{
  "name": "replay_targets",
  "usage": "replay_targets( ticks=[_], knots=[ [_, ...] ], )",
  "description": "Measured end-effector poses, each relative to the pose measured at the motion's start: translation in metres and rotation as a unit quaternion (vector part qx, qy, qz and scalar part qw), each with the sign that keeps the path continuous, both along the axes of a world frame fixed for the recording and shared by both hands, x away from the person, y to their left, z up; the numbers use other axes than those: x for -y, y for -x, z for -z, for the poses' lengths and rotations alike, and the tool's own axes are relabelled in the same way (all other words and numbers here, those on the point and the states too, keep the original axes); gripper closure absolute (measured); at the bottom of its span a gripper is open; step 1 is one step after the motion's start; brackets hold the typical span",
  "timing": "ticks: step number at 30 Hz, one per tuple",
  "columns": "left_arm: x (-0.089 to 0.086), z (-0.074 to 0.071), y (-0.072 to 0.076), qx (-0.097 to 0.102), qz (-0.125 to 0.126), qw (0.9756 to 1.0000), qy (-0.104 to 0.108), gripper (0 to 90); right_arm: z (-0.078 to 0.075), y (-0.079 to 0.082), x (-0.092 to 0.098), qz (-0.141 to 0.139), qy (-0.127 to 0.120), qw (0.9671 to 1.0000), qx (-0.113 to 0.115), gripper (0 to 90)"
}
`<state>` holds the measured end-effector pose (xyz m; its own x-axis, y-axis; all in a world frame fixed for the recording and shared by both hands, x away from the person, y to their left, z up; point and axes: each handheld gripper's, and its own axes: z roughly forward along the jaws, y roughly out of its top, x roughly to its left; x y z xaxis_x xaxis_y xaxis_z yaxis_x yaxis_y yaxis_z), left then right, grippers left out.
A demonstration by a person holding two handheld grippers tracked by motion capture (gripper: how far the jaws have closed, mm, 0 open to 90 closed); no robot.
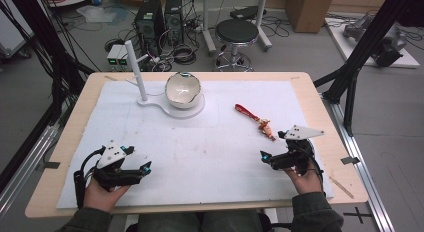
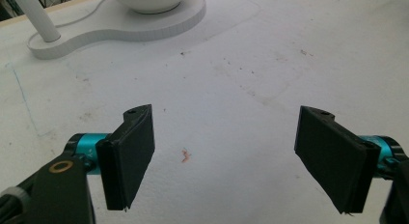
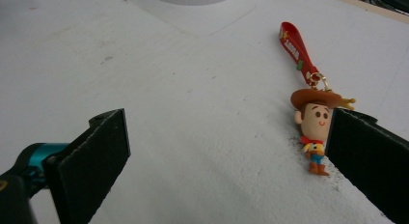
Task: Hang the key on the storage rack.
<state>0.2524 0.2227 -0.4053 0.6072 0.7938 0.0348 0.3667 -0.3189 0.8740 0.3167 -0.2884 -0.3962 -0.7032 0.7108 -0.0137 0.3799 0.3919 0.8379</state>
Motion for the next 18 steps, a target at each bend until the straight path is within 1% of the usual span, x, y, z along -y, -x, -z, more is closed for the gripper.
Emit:
replay_targets(
  ticks=[1,3,8,14,15,17,18],
  knots=[
    [0.000,0.000,0.000,0.000,-0.002,1.0000,0.001,22.3,-0.001,-0.002,0.001,0.000,-0.001,1.0000,0.000,0.8],
    [0.000,0.000,0.000,0.002,-0.001,1.0000,-0.001,22.3,-0.003,-0.005,0.002,0.000,-0.006,1.0000,-0.006,0.8],
    [0.001,-0.001,-0.003,0.002,-0.003,1.0000,0.000,22.3,-0.007,-0.016,0.000,0.001,0.006,0.9997,-0.022,0.8],
    [0.003,-0.001,-0.005,0.001,-0.002,1.0000,0.004,22.3,-0.016,-0.029,-0.002,-0.011,0.020,0.9993,-0.029,0.8],
    [0.003,-0.001,-0.005,0.001,-0.002,1.0000,0.004,22.3,-0.018,-0.031,-0.003,-0.009,0.025,0.9991,-0.032,0.8],
    [0.003,-0.002,-0.005,0.002,-0.001,1.0000,0.002,22.4,-0.021,-0.034,-0.003,-0.008,0.027,0.9992,-0.029,0.8],
    [0.004,-0.002,-0.006,0.002,-0.001,1.0000,0.004,22.3,-0.023,-0.036,-0.003,-0.009,0.029,0.9991,-0.030,0.8]
  ],
)
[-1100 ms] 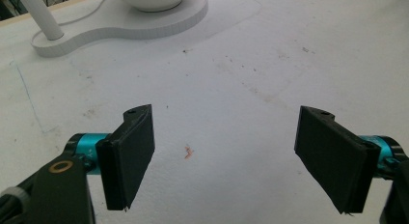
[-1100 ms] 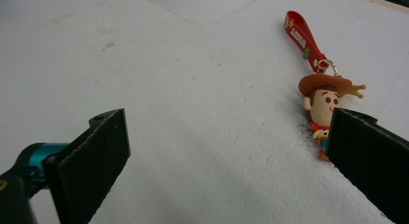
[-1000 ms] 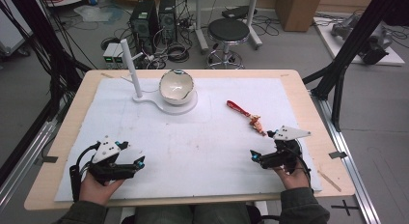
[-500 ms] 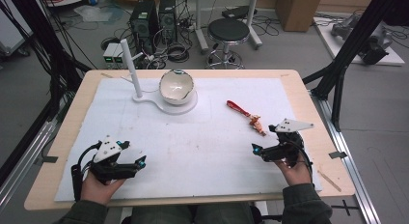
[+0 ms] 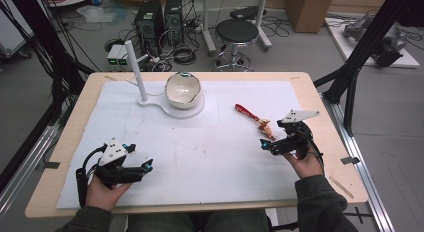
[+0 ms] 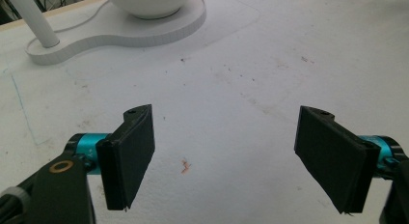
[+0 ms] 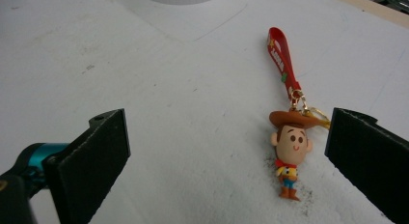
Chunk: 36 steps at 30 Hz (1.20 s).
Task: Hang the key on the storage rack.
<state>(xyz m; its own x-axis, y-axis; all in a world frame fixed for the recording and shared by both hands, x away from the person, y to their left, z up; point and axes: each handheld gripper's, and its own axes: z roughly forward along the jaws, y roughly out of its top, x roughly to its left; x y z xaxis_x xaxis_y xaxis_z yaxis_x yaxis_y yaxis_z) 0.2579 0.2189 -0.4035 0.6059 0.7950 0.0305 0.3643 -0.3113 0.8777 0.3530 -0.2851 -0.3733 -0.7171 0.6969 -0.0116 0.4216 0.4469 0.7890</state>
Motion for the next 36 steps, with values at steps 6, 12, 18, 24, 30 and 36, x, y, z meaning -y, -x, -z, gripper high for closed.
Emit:
replay_targets(
  ticks=[6,12,18,24,30,36],
  knots=[
    [0.002,0.000,-0.002,0.002,0.002,1.0000,0.001,22.3,-0.011,-0.012,0.000,0.001,0.005,1.0000,-0.007,0.9],
    [0.001,0.000,-0.002,0.003,0.000,1.0000,0.003,22.4,-0.022,-0.028,0.000,0.002,0.007,0.9999,-0.009,0.9],
    [0.000,0.000,-0.003,0.002,-0.001,1.0000,0.001,22.3,-0.032,-0.046,-0.005,0.002,0.013,0.9998,-0.016,0.9],
    [0.000,-0.001,-0.004,0.004,-0.001,1.0000,0.003,22.3,-0.038,-0.066,-0.013,-0.010,0.028,0.9987,-0.040,5.0],
    [0.000,-0.001,-0.004,0.004,0.001,1.0000,0.002,22.3,-0.044,-0.084,-0.019,-0.005,0.032,0.9981,-0.053,5.3],
    [0.000,0.000,-0.004,0.002,0.002,1.0000,0.003,22.4,-0.032,-0.101,-0.020,0.002,0.040,0.9968,-0.070,16.6]
  ],
)
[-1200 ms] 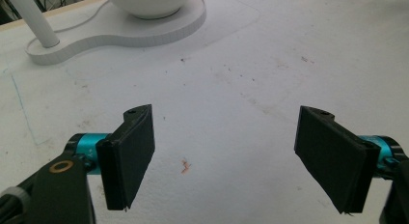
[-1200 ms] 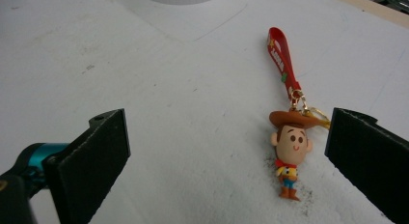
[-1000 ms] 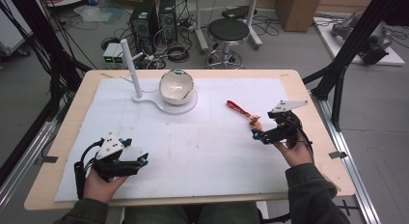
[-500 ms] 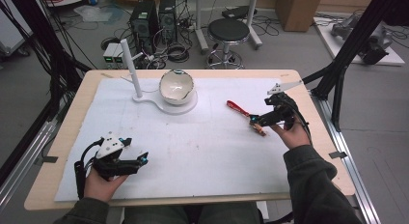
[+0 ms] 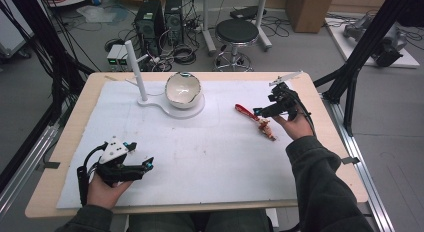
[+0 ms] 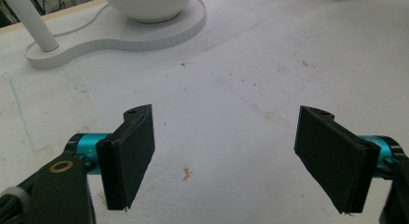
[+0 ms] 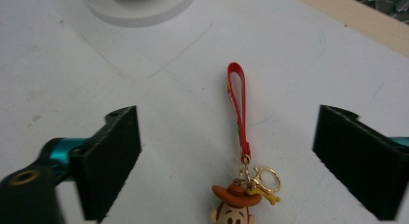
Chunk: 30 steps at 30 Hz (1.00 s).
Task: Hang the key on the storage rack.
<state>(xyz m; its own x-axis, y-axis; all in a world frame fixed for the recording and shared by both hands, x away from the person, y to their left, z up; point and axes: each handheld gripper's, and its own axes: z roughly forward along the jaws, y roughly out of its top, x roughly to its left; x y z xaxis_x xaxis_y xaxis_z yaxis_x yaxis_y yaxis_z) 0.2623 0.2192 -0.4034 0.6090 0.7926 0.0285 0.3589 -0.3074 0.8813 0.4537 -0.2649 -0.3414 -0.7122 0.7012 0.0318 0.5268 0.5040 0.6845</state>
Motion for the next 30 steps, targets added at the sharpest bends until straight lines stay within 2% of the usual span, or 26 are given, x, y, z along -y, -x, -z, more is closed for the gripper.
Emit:
replay_targets(
  ticks=[5,6,9,12,14,17,19,22,30],
  knots=[
    [-0.001,0.000,0.000,0.000,0.001,1.0000,0.004,22.4,0.009,-0.008,-0.005,0.004,0.023,0.9997,-0.002,22.5],
    [-0.001,0.000,0.000,-0.002,0.002,1.0000,0.005,22.4,0.014,-0.013,-0.007,0.007,0.036,0.9993,-0.007,27.5],
    [-0.002,0.001,0.000,-0.004,0.003,1.0000,0.007,22.6,0.021,-0.019,-0.009,0.012,0.036,0.9989,-0.028,32.2],
    [-0.002,0.001,-0.001,-0.005,0.001,0.9999,0.009,22.6,0.029,-0.024,-0.012,0.012,0.051,0.9981,-0.031,35.4],
    [-0.003,0.001,-0.001,-0.004,0.000,0.9999,0.009,22.6,0.033,-0.026,-0.013,0.016,0.051,0.9979,-0.037,36.8],
    [-0.003,0.000,0.000,-0.001,0.001,1.0000,0.008,23.5,0.040,-0.026,-0.013,0.023,0.043,0.9983,-0.033,41.2],
    [-0.004,0.000,0.000,0.000,0.000,1.0000,0.008,23.7,0.046,-0.027,-0.012,0.027,0.048,0.9980,-0.032,43.3],
    [-0.004,0.000,0.001,0.000,-0.001,1.0000,0.009,23.7,0.054,-0.029,-0.010,0.032,0.054,0.9968,-0.048,46.1],
    [-0.002,0.001,0.000,-0.001,-0.001,1.0000,0.008,23.7,0.063,-0.032,-0.010,0.041,0.061,0.9953,-0.063,57.4]
  ],
)
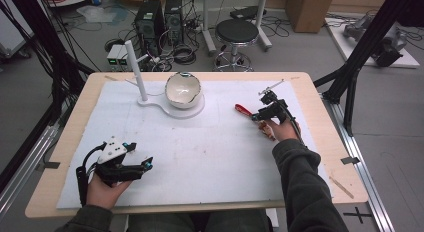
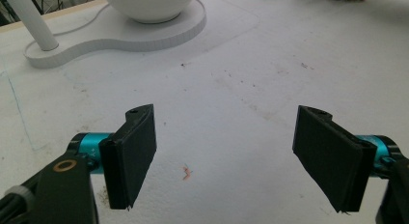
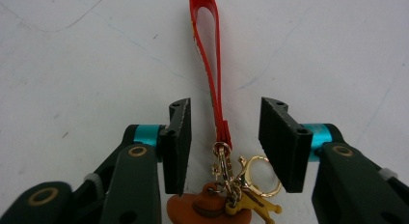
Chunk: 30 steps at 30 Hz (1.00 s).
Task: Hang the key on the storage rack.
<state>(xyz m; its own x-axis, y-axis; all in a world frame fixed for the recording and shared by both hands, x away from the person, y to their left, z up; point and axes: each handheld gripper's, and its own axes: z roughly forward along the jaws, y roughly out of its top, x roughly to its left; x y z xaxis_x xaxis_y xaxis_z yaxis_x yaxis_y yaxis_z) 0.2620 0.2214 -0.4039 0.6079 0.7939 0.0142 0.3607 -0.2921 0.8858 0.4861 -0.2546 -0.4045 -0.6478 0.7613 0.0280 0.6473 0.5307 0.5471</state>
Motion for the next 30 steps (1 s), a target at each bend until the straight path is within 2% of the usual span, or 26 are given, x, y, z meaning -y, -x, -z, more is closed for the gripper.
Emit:
replay_targets(
  ticks=[10,13,27,30],
  knots=[
    [0.000,0.000,0.000,-0.001,0.001,1.0000,0.000,23.8,0.008,-0.004,-0.007,-0.007,0.013,0.9999,-0.006,66.6],
    [0.000,0.000,0.000,-0.002,0.001,1.0000,-0.001,23.8,0.010,-0.004,-0.007,-0.003,0.015,0.9998,-0.015,68.5],
    [0.000,0.000,0.000,-0.001,0.001,1.0000,0.000,23.8,0.012,-0.006,-0.007,-0.003,0.017,0.9997,-0.014,70.3],
    [-0.001,0.000,0.000,-0.002,0.000,1.0000,0.001,23.8,0.012,-0.005,-0.007,-0.001,0.018,0.9997,-0.018,73.4]
  ],
)
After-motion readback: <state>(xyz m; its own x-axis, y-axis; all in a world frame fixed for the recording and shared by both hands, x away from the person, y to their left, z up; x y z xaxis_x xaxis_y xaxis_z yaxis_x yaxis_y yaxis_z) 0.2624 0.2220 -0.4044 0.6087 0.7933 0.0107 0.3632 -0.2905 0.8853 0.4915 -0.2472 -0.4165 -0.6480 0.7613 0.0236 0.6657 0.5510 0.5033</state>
